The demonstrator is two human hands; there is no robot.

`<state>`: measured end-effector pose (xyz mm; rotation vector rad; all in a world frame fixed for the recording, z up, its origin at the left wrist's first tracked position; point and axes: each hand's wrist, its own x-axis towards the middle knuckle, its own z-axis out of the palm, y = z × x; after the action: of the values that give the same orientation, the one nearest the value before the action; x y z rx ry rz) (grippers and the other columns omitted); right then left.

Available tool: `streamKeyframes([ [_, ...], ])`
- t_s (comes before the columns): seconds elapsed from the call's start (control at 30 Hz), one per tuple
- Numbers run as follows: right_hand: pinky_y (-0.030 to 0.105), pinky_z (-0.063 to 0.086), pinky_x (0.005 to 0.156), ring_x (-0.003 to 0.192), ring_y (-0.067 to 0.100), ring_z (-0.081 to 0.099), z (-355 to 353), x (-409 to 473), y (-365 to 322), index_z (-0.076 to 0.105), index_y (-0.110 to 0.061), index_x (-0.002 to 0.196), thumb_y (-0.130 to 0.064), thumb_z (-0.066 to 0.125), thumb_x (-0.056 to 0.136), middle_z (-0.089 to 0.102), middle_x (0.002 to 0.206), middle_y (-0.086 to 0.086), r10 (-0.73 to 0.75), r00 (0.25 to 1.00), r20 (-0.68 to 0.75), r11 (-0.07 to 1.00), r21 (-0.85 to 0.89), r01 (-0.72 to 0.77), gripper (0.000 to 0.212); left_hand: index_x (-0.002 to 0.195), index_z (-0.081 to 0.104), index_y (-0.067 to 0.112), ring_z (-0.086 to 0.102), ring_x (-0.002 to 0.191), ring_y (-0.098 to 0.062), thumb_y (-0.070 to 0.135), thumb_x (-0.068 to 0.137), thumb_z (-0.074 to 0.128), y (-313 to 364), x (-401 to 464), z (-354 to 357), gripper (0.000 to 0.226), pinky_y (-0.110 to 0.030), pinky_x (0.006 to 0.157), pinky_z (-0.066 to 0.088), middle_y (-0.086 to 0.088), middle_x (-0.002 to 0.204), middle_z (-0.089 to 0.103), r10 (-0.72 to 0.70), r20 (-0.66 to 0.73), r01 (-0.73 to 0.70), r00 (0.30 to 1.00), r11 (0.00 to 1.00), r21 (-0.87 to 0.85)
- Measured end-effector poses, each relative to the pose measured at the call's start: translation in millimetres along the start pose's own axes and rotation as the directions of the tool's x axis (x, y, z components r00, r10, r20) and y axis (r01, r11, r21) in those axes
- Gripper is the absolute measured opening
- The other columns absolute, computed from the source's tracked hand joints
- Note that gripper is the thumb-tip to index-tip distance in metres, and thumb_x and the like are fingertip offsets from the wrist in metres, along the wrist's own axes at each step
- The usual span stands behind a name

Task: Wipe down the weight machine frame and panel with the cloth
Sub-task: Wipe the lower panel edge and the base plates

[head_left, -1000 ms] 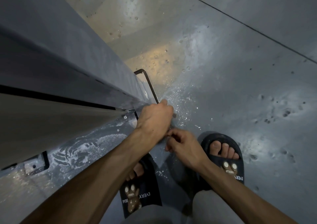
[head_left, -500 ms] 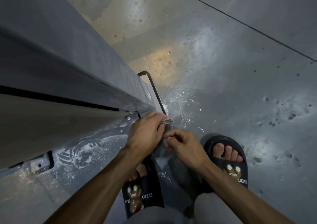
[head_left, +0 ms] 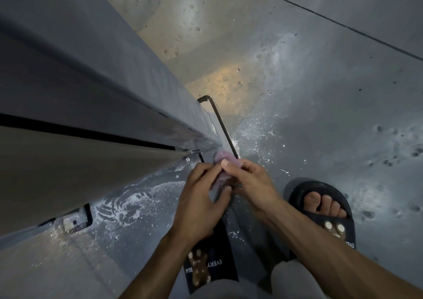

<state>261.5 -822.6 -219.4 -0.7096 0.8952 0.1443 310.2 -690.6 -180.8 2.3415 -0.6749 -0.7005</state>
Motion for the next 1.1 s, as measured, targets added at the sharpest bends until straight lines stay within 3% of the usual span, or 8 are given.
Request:
streamKeyframes([
  [0.17,0.029,0.061,0.071,0.081,0.017,0.076,-11,-5,2,0.072,-0.005,0.100,-0.013,0.076,0.092,0.080,0.091,0.001,-0.224,0.973,0.057,0.912,-0.339,0.230,0.012,0.114,0.073,0.029,0.067,0.108,-0.006,0.023,0.102,0.060,0,0,-13,0.020,-0.028,0.092,0.052,0.011,0.115,0.072,-0.274,-0.033,0.235,0.961,0.875,-0.424],
  [0.27,0.038,0.063,0.075,0.081,0.014,0.077,-14,-12,2,0.068,-0.014,0.097,-0.021,0.078,0.091,0.080,0.098,-0.003,-0.336,0.932,0.137,0.788,-0.500,0.358,0.013,0.112,0.071,0.030,0.066,0.106,-0.003,0.028,0.100,0.063,4,-2,-14,0.015,-0.018,0.086,0.052,0.013,0.114,0.071,-0.274,-0.030,0.242,0.961,0.892,-0.380],
  [0.37,0.026,0.059,0.067,0.075,0.003,0.070,-18,-19,-1,0.064,-0.015,0.094,-0.031,0.080,0.089,0.076,0.101,-0.007,-0.390,0.898,0.206,0.690,-0.581,0.433,0.023,0.113,0.071,0.026,0.071,0.099,-0.004,0.028,0.098,0.066,12,-1,-9,0.017,-0.020,0.079,0.056,0.011,0.108,0.075,-0.282,0.030,0.263,0.959,0.846,-0.464],
  [0.47,0.025,0.053,0.062,0.069,0.007,0.063,-20,-24,0,0.061,-0.012,0.094,-0.030,0.077,0.092,0.067,0.083,-0.001,-0.351,0.895,0.273,0.700,-0.559,0.445,0.024,0.111,0.073,0.024,0.073,0.097,-0.007,0.034,0.093,0.069,17,3,-5,0.021,-0.027,0.083,0.058,0.010,0.103,0.077,-0.317,0.021,0.284,0.948,0.814,-0.507],
  [0.63,0.024,0.049,0.069,0.077,0.022,0.067,-22,-20,-4,0.060,-0.007,0.092,-0.030,0.058,0.094,0.067,0.082,0.007,-0.286,0.923,0.258,0.805,-0.457,0.377,0.023,0.106,0.073,0.023,0.074,0.090,-0.010,0.024,0.098,0.067,18,7,-4,0.010,-0.029,0.077,0.058,0.009,0.098,0.077,-0.326,-0.001,0.283,0.946,0.824,-0.490],
  [0.83,0.045,0.059,0.077,0.076,0.020,0.072,-21,-18,-3,0.059,-0.012,0.088,-0.041,0.068,0.096,0.074,0.079,0.001,-0.298,0.941,0.162,0.758,-0.559,0.336,0.031,0.099,0.072,0.027,0.070,0.072,-0.013,0.016,0.103,0.057,18,5,-5,0.019,-0.026,0.064,0.054,0.007,0.082,0.074,-0.254,-0.023,0.228,0.967,0.900,-0.371],
  [0.97,0.045,0.055,0.075,0.074,0.014,0.064,-31,-11,-6,0.060,-0.016,0.085,-0.023,0.071,0.090,0.068,0.076,-0.003,-0.312,0.946,0.091,0.768,-0.562,0.307,0.014,0.092,0.073,0.028,0.069,0.078,-0.010,0.013,0.101,0.056,9,11,-8,0.024,-0.031,0.070,0.055,0.008,0.083,0.073,-0.354,-0.043,0.305,0.934,0.855,-0.420],
  [1.1,0.058,0.055,0.084,0.077,0.023,0.062,-35,-11,-14,0.061,-0.001,0.094,-0.013,0.071,0.093,0.069,0.085,0.021,-0.285,0.956,0.067,0.850,-0.443,0.285,0.016,0.102,0.074,0.035,0.071,0.096,-0.011,0.031,0.101,0.060,3,13,-8,0.014,-0.038,0.082,0.058,0.011,0.102,0.074,-0.385,0.088,0.381,0.918,0.805,-0.455],
])
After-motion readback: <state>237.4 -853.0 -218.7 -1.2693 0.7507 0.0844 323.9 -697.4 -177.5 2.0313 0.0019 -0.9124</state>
